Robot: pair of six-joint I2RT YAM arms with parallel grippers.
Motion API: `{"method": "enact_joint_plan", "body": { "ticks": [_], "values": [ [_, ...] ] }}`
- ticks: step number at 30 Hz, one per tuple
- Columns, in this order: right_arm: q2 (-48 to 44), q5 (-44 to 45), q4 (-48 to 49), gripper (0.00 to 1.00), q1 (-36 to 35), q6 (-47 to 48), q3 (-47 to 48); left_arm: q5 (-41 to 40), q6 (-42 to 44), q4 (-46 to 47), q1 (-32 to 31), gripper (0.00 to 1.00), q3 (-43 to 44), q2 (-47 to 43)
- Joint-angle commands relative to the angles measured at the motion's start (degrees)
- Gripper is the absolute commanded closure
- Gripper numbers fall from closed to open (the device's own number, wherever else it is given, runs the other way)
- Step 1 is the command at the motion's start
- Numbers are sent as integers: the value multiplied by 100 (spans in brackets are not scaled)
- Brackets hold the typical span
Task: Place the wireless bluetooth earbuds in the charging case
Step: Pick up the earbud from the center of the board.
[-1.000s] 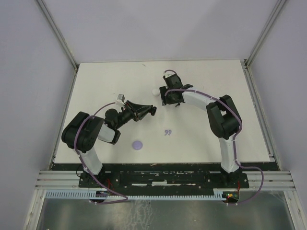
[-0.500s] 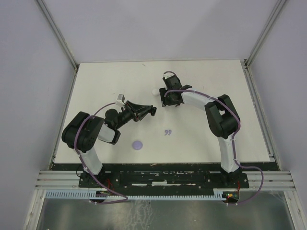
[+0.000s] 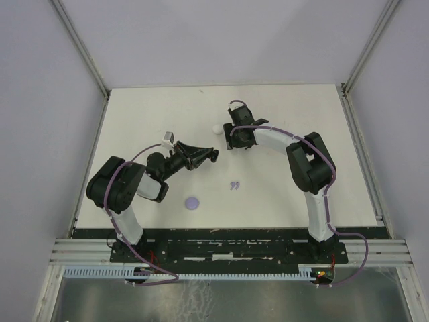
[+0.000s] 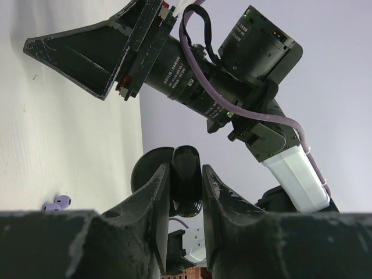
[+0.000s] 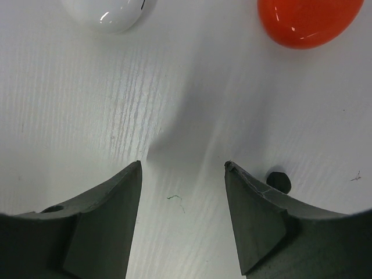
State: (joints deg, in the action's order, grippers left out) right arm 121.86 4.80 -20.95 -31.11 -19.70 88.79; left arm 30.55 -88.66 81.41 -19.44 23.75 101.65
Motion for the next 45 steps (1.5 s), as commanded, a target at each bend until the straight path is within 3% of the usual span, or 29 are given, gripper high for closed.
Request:
{"method": "enact_joint_plan", "body": {
  "ticks": [1,45],
  "values": [
    [68,92,5,33,31,-50,85,79,-107,392,40,97,-2,22],
    [-691,193,-41,33,156,-12,-847,72,-84,382,74,97,-68,-31]
  ]
}}
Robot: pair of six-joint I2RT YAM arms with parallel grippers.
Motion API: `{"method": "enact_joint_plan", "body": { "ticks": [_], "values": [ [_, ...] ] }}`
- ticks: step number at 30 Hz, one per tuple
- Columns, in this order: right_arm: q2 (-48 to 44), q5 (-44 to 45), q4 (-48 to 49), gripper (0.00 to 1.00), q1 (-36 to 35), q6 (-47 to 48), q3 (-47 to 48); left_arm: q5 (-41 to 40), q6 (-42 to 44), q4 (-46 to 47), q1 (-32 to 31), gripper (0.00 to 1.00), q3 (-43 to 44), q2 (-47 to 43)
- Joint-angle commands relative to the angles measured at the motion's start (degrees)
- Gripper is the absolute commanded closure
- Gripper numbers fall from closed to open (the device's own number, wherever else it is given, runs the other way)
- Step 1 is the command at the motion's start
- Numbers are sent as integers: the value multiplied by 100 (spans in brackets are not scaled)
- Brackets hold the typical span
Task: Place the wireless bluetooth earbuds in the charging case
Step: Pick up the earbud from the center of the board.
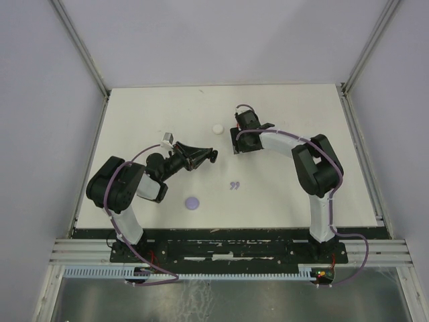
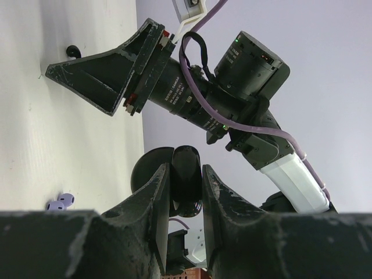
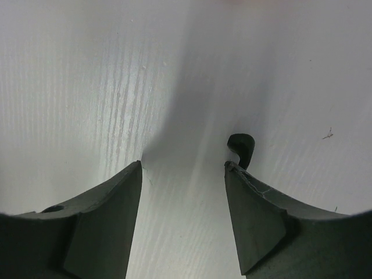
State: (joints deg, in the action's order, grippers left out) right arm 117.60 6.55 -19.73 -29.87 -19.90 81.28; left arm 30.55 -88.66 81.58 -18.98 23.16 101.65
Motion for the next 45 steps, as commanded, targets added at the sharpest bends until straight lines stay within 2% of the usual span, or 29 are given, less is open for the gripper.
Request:
{"method": "enact_joint_plan", "body": {
  "ticks": [1,9,15,18,29,45],
  "values": [
    [-301,-27,-157,33,28,37,-98,73,-81,362,26,97,-5,-31],
    [-868,-9,-158,33,8,257,18,83,-81,367,26,97,17,13],
    [-230,374,-1664,32,37,572,1419,83,-81,368,43,97,-4,-4],
    [34,441,-2067,32,92,626,1834,85,-80,367,63,97,-19,-20],
    [455,109,-2177,35,391,600,2123,100,-90,379,92,97,-27,-13],
    [940,-87,-2157,41,425,551,2360,110,-107,435,88,97,-5,65]
  ]
}}
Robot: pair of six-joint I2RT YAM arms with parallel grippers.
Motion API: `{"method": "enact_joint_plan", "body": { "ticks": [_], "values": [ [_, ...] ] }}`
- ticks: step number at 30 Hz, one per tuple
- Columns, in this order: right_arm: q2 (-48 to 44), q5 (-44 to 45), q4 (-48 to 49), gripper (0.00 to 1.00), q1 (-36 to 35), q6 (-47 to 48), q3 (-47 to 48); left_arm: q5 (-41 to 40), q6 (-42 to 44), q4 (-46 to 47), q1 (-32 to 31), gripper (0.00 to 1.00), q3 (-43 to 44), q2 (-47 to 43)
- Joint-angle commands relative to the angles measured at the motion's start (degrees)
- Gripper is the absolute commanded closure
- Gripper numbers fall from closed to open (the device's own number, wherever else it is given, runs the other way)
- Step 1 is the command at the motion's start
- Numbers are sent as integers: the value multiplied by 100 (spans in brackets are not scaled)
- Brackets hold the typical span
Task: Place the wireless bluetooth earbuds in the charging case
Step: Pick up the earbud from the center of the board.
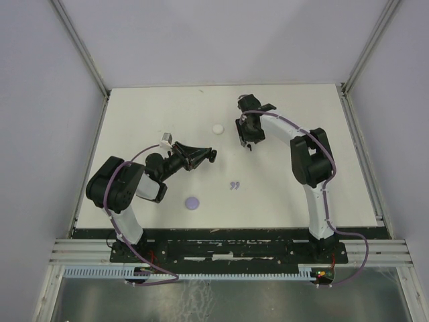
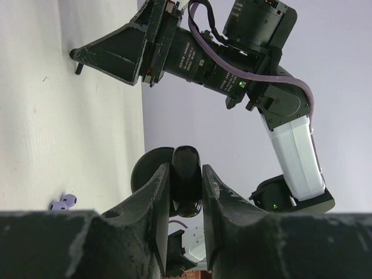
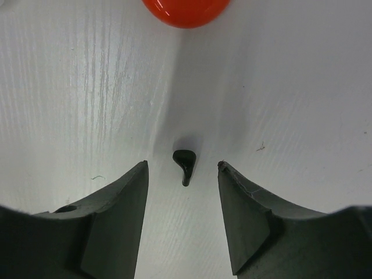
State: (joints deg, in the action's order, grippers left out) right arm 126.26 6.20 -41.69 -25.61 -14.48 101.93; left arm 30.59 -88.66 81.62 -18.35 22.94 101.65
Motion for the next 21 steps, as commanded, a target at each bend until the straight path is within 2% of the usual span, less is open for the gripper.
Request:
{"method": "enact_joint_plan", "body": {
  "ticks": [1,21],
  "values": [
    [101,-50,38,41,-7,7,307,105,-107,439,24,97,18,68],
    [374,-101,-98,50,-7,23,549,132,-125,490,59,97,-3,119]
  ]
}}
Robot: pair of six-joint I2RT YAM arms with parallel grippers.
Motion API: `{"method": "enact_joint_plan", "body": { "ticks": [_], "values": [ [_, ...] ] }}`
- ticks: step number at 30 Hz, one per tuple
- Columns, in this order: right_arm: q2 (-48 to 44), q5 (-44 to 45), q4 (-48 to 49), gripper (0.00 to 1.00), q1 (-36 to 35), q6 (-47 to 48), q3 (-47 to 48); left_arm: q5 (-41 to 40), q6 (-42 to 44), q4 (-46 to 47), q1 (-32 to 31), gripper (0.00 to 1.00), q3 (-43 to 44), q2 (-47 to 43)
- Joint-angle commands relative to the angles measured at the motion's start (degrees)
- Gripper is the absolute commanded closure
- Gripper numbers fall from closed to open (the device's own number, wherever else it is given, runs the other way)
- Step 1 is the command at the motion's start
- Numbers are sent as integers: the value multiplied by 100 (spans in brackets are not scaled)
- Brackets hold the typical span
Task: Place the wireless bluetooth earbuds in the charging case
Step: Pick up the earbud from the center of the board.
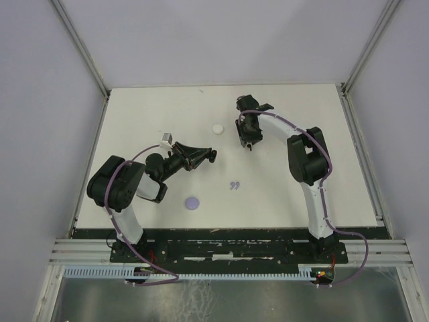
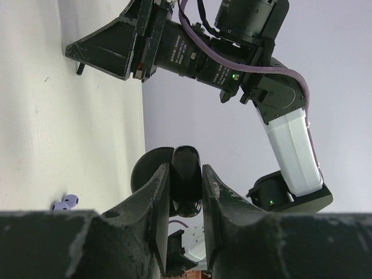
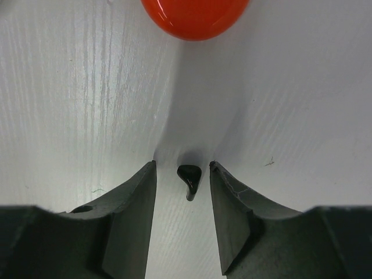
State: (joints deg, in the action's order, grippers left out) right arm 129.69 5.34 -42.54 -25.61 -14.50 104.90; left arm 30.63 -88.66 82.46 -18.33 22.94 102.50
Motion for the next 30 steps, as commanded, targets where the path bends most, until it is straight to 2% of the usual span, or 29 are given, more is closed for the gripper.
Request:
{"method": "enact_joint_plan", "body": {
  "ticks": [1,30],
  "values": [
    [40,-16,-15,51,-10,26,258,127,-125,417,56,97,-6,33],
    [50,11,-114,70,52,16,274,138,-134,442,78,97,-29,30]
  ]
}}
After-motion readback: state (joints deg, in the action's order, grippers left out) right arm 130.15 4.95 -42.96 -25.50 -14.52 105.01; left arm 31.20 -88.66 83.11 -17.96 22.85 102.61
